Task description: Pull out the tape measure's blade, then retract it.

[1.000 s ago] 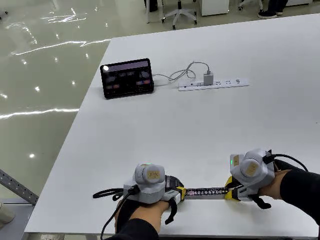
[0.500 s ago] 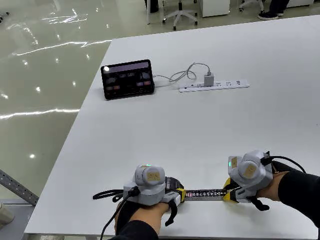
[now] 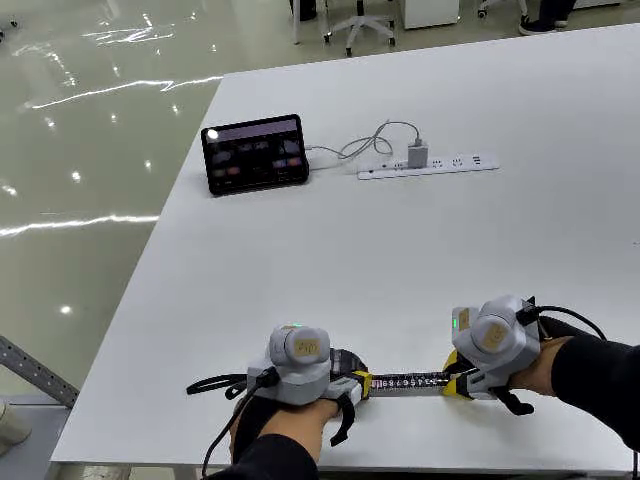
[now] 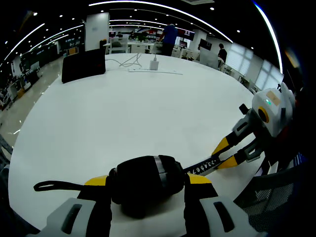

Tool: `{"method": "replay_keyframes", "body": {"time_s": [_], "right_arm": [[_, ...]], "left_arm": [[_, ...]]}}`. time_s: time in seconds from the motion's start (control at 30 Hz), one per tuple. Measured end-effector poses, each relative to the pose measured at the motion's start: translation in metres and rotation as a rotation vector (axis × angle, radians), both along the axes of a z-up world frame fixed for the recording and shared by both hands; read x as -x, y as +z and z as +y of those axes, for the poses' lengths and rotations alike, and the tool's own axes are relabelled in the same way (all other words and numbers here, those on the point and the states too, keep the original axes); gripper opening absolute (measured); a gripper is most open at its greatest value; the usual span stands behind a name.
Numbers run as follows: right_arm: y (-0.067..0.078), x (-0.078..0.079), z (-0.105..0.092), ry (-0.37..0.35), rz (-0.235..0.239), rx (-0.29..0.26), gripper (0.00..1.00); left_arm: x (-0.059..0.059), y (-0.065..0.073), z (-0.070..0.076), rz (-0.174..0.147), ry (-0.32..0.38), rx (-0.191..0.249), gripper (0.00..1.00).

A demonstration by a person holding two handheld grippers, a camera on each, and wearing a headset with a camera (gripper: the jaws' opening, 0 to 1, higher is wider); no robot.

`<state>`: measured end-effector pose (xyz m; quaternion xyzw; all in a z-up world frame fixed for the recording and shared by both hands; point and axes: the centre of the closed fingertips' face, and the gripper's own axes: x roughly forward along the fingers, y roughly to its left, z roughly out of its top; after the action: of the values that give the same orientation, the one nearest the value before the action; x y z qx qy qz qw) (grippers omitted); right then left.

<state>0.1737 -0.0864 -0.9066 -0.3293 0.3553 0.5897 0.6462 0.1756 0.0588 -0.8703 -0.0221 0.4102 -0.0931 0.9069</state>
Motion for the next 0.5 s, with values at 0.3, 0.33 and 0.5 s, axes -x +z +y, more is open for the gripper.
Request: {"method": "replay_keyframes", "body": {"time_s": [0.3, 0.33, 0.5], "right_arm": [[-0.0003, 0.0001, 0.0032, 0.001, 0.001, -0.001, 0.11], [-0.0004, 0.0001, 0.0036, 0.002, 0.001, -0.001, 0.11], [-0.0006, 0.0002, 0.0056, 0.001, 0.001, -0.001, 0.11]], "left_arm": [[-0.0005, -0.0006, 0.0001, 0.0, 0.0, 0.0, 0.55], [-0.0006, -0.0008, 0.0001, 0.0, 0.0, 0.0, 0.55], [-0.0003, -0.0004, -0.0001, 0.0, 0.0, 0.0, 0.55]]}}
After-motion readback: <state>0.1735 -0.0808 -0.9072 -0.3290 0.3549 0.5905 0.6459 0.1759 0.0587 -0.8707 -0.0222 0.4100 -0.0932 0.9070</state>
